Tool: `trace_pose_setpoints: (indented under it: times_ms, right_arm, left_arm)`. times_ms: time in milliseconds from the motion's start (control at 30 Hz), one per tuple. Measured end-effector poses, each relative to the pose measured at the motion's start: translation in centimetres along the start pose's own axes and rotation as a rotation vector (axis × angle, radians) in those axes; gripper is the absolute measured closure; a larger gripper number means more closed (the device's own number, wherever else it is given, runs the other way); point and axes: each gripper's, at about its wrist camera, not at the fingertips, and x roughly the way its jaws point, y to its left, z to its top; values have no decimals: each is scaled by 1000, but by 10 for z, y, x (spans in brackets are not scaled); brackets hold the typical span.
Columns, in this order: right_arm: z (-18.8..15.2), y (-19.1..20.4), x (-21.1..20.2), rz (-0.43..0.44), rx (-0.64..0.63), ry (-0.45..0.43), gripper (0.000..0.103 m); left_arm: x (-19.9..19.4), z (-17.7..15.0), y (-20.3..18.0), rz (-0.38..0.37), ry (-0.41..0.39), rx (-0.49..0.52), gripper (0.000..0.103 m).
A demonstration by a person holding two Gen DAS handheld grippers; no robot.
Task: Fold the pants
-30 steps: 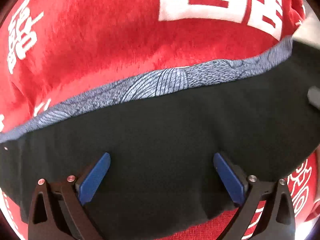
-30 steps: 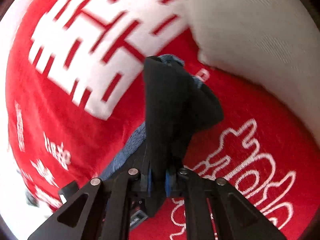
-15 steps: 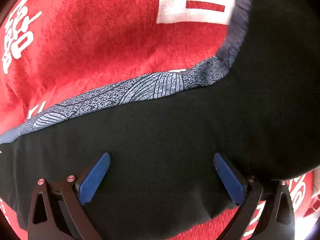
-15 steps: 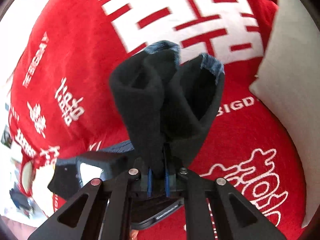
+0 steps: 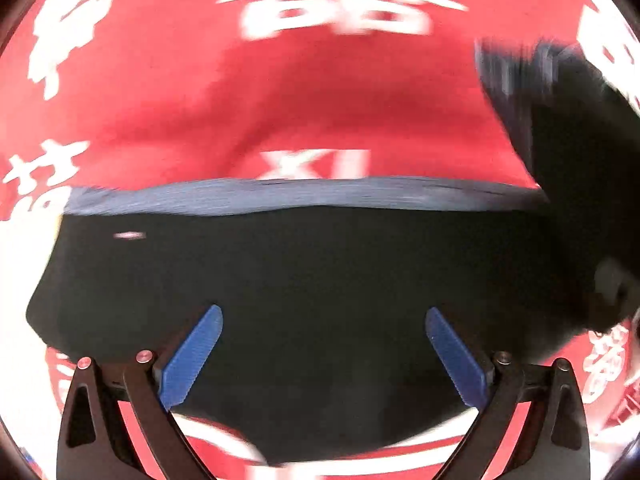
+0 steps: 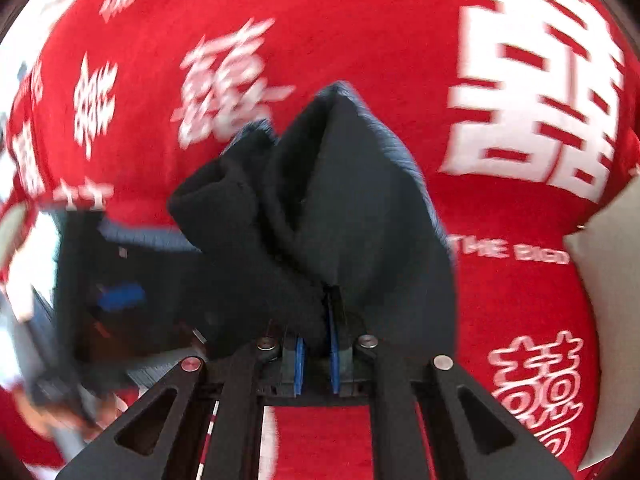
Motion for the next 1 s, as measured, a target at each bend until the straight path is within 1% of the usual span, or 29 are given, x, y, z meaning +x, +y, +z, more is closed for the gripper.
trace_pose_setpoints:
  times_ms: [100,200,233,267,333,367,400,467,533,600,633,700,800,900,967,1000]
  right_arm:
    - [-15,33,36,-68,-45,78,91]
    - [-28,53,62,-164,-85,127,89]
    - [-31,61,69,-208,-115,133,88]
    - [-33,69,72,-249,-153,133,85]
    - [-39,88,75,-334,-250,129,81]
    - [-42,94,73,-330,-279,128,71]
    - [-44,95,69,-310,-288,128,61]
    - [-49,96,53,-216,-285,124,47]
    - [-53,84,32,-146,-238,111,46]
    - [-53,66,14,-99,-177,98,45]
    - [-53,53,7,-79,-142,100,45]
    - [-54,28,-1,-64,-73,114,45]
    - [-52,-3,-5,-71,9,124,45]
    - [-51,-28,-4,-66,89,139,45]
    - [-55,-36,-2,-48,135,148,45]
    - [-56,-39,-1,-37,151,149,49]
  left_arm:
    - [8,6,53,57,15,-58,0]
    - [16,10,89,89,16,-94,0]
    - [18,12,96,89,17,-98,0]
    - [19,13,100,86,18,-100,0]
    - [19,16,103,62,19,-94,0]
    - [16,18,99,48,18,-87,0]
    - [23,27,84,26,15,-71,0]
    - [8,31,66,-28,7,-39,0]
    - [-1,31,49,-121,11,4,0]
    - [-7,33,26,-234,39,69,0]
    - [-9,33,16,-269,46,95,0]
    - [-11,33,-6,-335,48,151,0]
    - [-7,35,-33,-373,65,198,0]
    - [5,38,-46,-387,100,201,0]
    - [11,40,-47,-390,123,195,13]
    - [14,41,-50,-397,143,196,29]
